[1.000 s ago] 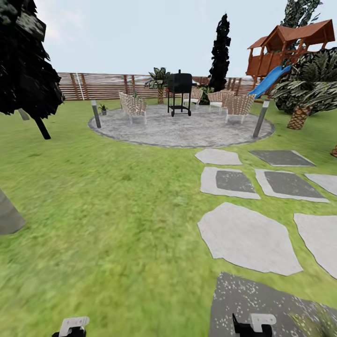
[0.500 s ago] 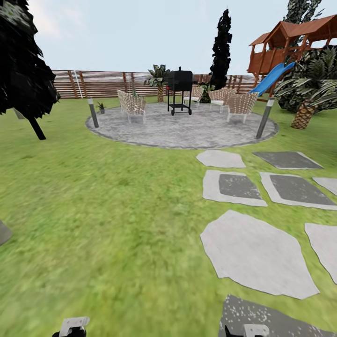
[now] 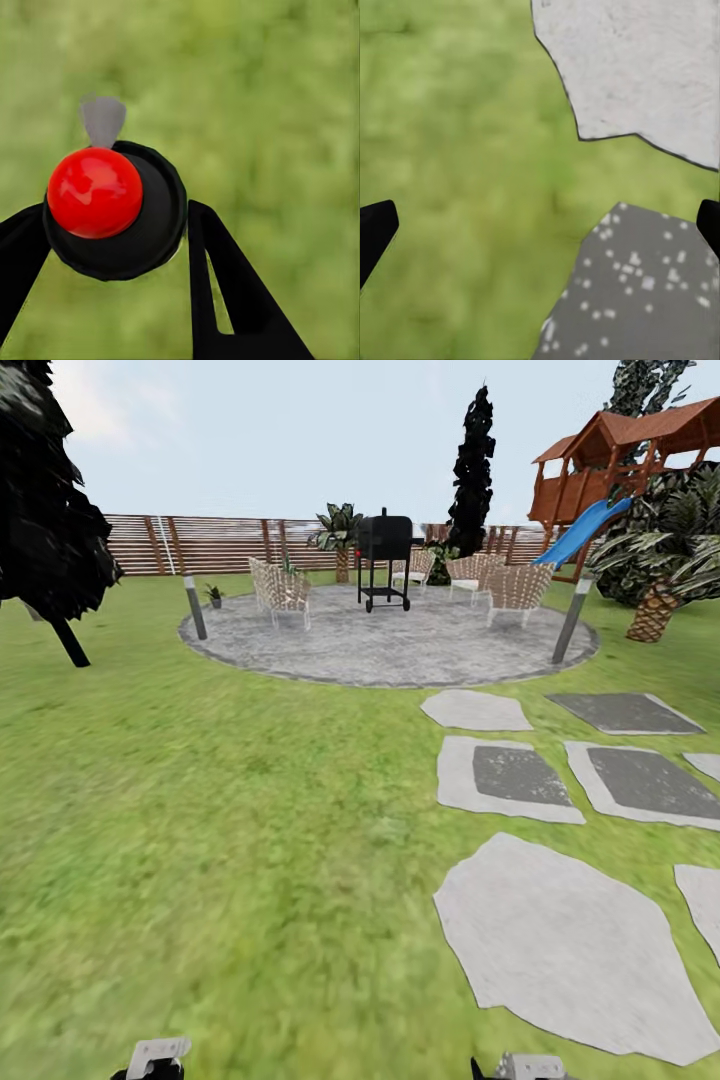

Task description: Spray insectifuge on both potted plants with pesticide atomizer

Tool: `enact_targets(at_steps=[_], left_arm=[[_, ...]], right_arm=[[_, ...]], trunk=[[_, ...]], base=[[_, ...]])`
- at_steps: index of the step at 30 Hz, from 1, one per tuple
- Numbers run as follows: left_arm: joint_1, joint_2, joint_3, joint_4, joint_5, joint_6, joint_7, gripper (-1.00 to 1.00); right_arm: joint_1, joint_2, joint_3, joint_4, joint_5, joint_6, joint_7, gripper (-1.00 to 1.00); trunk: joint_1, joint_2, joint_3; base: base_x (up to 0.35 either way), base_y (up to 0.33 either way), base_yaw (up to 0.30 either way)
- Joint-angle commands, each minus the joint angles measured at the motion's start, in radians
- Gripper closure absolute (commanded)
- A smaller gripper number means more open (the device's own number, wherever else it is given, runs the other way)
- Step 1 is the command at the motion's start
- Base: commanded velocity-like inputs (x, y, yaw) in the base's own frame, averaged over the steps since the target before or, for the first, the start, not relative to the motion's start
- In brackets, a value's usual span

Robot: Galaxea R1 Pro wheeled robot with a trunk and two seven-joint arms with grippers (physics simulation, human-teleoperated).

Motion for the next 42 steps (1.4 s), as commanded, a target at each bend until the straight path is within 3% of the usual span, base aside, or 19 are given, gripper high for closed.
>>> enact_targets(at_steps=[1, 8, 17, 22, 24, 28, 30, 34, 42], left_arm=[[-0.001, 0.000, 0.009, 0.001, -0.009, -0.003, -0.004, 1.00], [-0.001, 0.001, 0.009, 0.001, -0.009, -0.003, -0.004, 1.00], [-0.001, 0.001, 0.009, 0.001, -0.009, -0.003, -0.004, 1.00], [-0.001, 0.001, 0.009, 0.001, -0.009, -0.003, -0.004, 1.00], [-0.001, 0.001, 0.009, 0.001, -0.009, -0.003, -0.004, 1.00], [-0.001, 0.000, 0.009, 0.001, -0.009, -0.003, -0.004, 1.00], [-0.001, 0.000, 0.009, 0.001, -0.009, -0.003, -0.004, 1.00], [-0.001, 0.000, 0.009, 0.001, -0.009, -0.003, -0.004, 1.00], [-0.001, 0.000, 0.009, 0.001, -0.009, -0.003, -0.004, 1.00]], right_arm=[[0.000, 0.000, -0.008, -0.002, 0.000, -0.002, 0.009, -1.00], [0.000, 0.000, -0.008, 0.006, 0.000, 0.001, 0.010, -1.00], [0.000, 0.000, -0.009, 0.109, -0.003, 0.002, 0.007, -1.00], [0.000, -0.026, -0.015, 0.070, -0.008, -0.004, 0.006, -1.00], [0.000, -0.018, -0.014, 0.030, -0.009, -0.047, 0.006, -1.00], [-0.001, 0.001, -0.015, -0.083, -0.010, -0.257, 0.006, -1.00], [-0.001, 0.000, -0.016, -0.098, -0.009, -0.303, 0.006, -1.00], [-0.001, -0.008, -0.012, -0.092, -0.005, -0.320, 0.009, -1.00], [0.000, -0.012, -0.010, 0.091, -0.003, -0.322, 0.010, -1.00]], trunk=[[0.000, 0.000, -0.001], [0.000, 0.000, -0.001], [0.000, 0.000, -0.001], [0.000, 0.000, -0.001], [0.000, 0.000, -0.001], [0.000, 0.000, -0.001], [0.000, 0.000, -0.001], [0.000, 0.000, -0.001], [0.000, 0.000, -0.001]], base=[[0.340, 0.000, 0.000], [0.340, 0.000, 0.000], [0.340, 0.000, 0.000], [0.340, 0.000, 0.000], [0.339, 0.000, 0.000], [0.339, 0.000, 0.000], [0.339, 0.000, 0.000], [0.339, -0.035, 0.000], [0.339, -0.123, 0.000]])
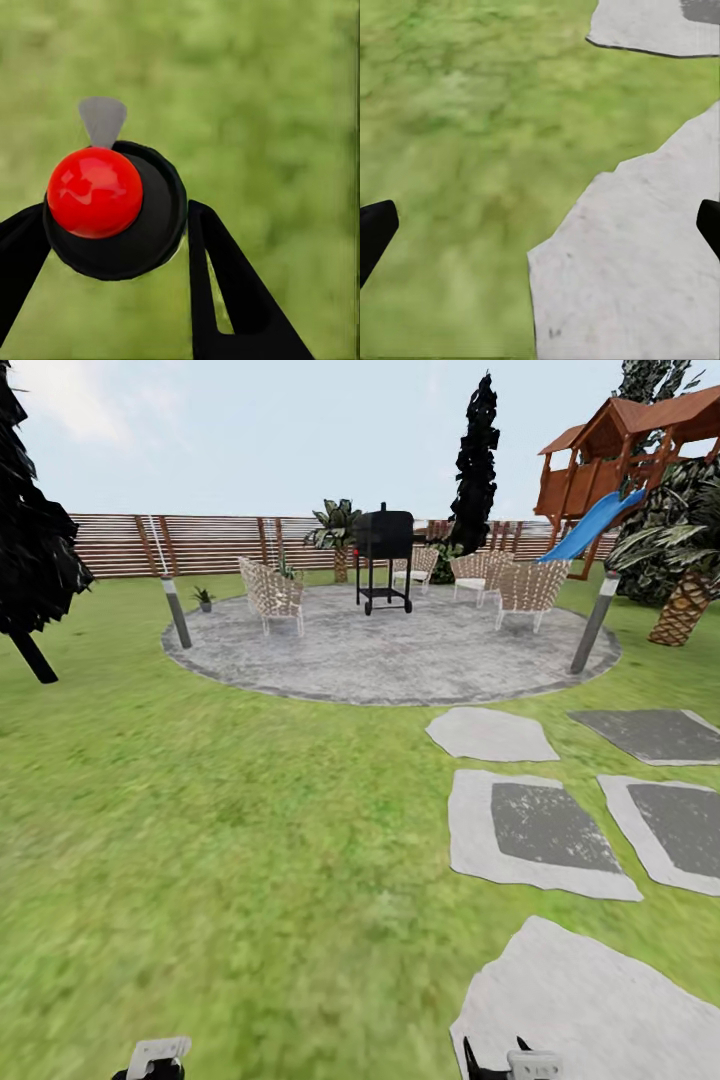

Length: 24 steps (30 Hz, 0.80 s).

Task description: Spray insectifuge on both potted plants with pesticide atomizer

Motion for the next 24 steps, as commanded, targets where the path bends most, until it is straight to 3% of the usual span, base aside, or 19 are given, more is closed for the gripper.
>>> enact_targets(at_steps=[1, 24], left_arm=[[-0.001, 0.000, 0.009, 0.001, -0.009, -0.004, -0.004, 1.00], [-0.001, 0.000, 0.009, 0.001, -0.009, -0.004, -0.004, 1.00]], right_arm=[[0.000, 0.001, -0.010, 0.010, -0.002, -0.001, 0.009, -1.00], [0.001, 0.003, -0.009, 0.037, -0.002, 0.000, 0.011, -1.00]], trunk=[[0.000, 0.000, -0.001], [0.000, 0.000, -0.001]], base=[[0.340, -0.134, 0.000], [0.339, -0.138, 0.000]])
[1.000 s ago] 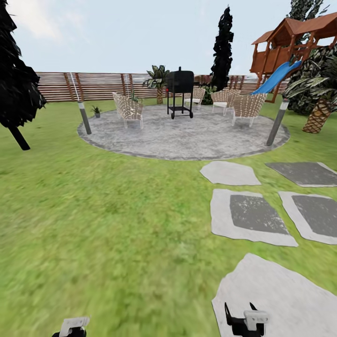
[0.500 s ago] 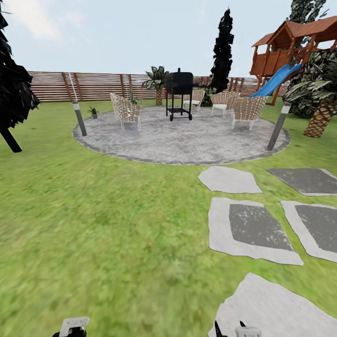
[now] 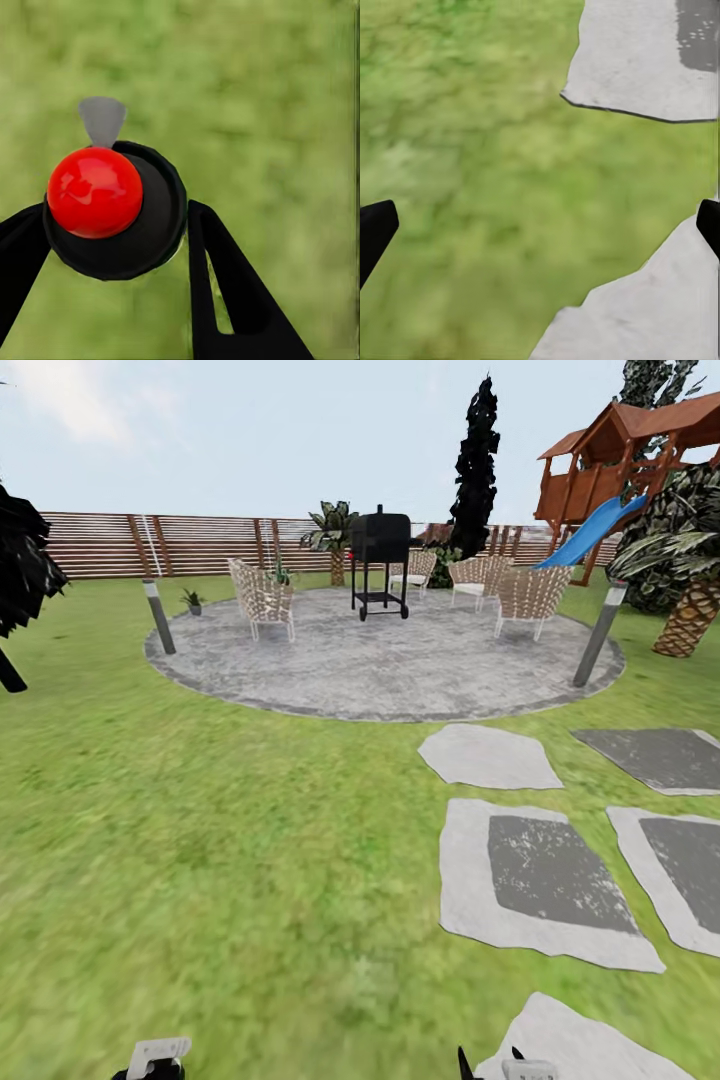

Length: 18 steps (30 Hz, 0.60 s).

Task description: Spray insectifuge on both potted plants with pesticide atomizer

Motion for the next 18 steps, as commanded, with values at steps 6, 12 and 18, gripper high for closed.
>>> enact_targets(at_steps=[6, 12, 18], left_arm=[[-0.001, 0.000, 0.009, 0.001, -0.009, -0.004, -0.004, 1.00], [-0.001, 0.000, 0.009, 0.001, -0.009, -0.004, -0.004, 1.00], [-0.001, 0.000, 0.009, 0.001, -0.009, -0.004, -0.004, 1.00]], right_arm=[[0.000, 0.000, -0.008, -0.001, -0.001, -0.001, 0.010, -1.00], [0.000, 0.000, -0.008, -0.001, -0.001, -0.002, 0.008, -1.00], [0.000, -0.001, -0.008, -0.001, -0.001, -0.002, 0.008, -1.00]], trunk=[[0.000, 0.000, -0.001], [0.000, 0.000, -0.001], [0.000, 0.000, -0.001]], base=[[0.315, -0.182, 0.000], [0.305, -0.196, 0.012], [0.304, -0.197, 0.160]])
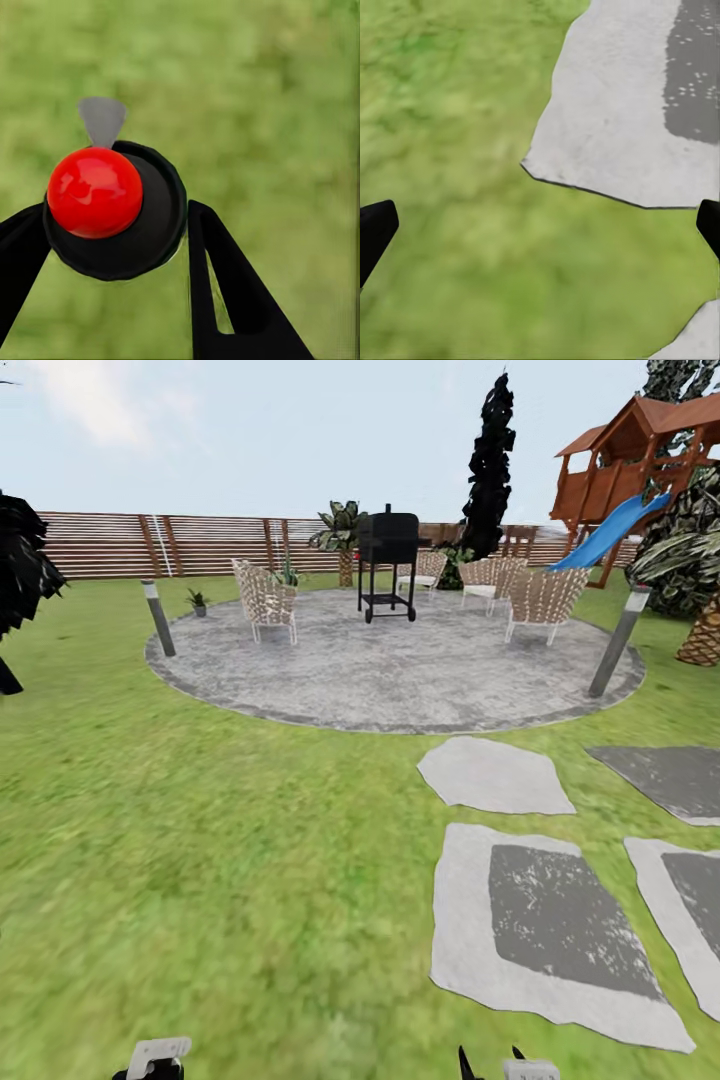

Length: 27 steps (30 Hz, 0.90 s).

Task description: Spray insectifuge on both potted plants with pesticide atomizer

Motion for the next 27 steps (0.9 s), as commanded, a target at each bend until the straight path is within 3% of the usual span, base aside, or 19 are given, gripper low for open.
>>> enact_targets(at_steps=[1, 11, 27], left_arm=[[-0.001, 0.000, 0.009, 0.001, -0.009, -0.004, -0.004, 1.00], [-0.001, 0.000, 0.009, 0.001, -0.009, -0.004, -0.004, 1.00], [-0.001, 0.000, 0.009, 0.001, -0.009, -0.004, -0.004, 1.00]], right_arm=[[0.000, 0.000, -0.008, -0.001, -0.001, -0.001, 0.009, -1.00], [0.000, 0.000, -0.008, -0.001, -0.001, -0.002, 0.009, -1.00], [0.000, -0.003, -0.008, -0.005, 0.002, -0.003, 0.011, -1.00]], trunk=[[0.000, 0.000, -0.001], [0.000, 0.000, -0.001], [0.000, 0.000, -0.001]], base=[[0.304, -0.197, 0.249], [0.304, -0.197, 0.241], [0.303, -0.197, 0.013]])
